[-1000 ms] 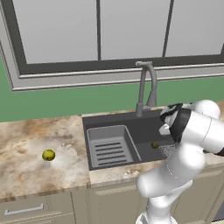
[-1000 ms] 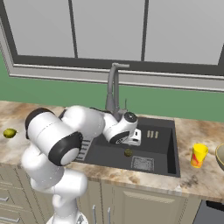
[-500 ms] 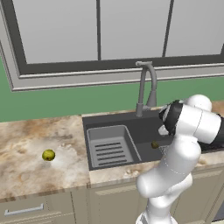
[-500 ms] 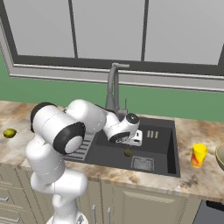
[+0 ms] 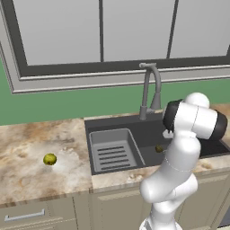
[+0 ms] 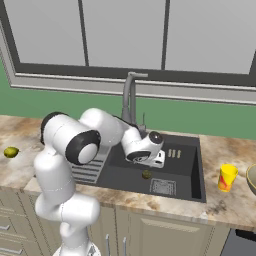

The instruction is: Remove the pear and kiwi from the sink. Then move the bowl and cup from the counter to the sink for washing.

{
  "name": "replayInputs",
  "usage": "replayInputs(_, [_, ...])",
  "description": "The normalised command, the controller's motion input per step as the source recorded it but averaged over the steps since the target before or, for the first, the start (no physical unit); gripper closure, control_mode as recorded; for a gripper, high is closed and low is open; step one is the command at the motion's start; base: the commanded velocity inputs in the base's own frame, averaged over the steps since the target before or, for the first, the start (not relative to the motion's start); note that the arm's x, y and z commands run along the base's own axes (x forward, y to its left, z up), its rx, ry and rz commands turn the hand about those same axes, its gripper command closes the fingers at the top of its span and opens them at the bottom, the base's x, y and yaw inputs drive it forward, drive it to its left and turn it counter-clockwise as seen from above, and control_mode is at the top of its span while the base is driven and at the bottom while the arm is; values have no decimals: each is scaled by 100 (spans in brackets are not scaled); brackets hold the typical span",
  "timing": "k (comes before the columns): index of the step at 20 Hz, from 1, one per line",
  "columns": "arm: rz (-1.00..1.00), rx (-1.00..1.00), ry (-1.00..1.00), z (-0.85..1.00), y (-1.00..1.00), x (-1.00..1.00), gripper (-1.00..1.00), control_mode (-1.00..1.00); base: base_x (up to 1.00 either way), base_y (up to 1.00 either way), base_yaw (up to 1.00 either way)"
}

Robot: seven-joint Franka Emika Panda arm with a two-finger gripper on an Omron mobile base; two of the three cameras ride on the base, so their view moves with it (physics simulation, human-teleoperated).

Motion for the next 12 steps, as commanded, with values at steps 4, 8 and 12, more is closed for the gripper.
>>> replayInputs(4, [0,0,0,-12,-11,15,-100,-100,0,0,0])
replayInputs(8, [0,0,0,-12,-8,15,-100,-100,0,0,0])
replayInputs(12, [0,0,0,-15,-2,17,-100,-100,0,0,0])
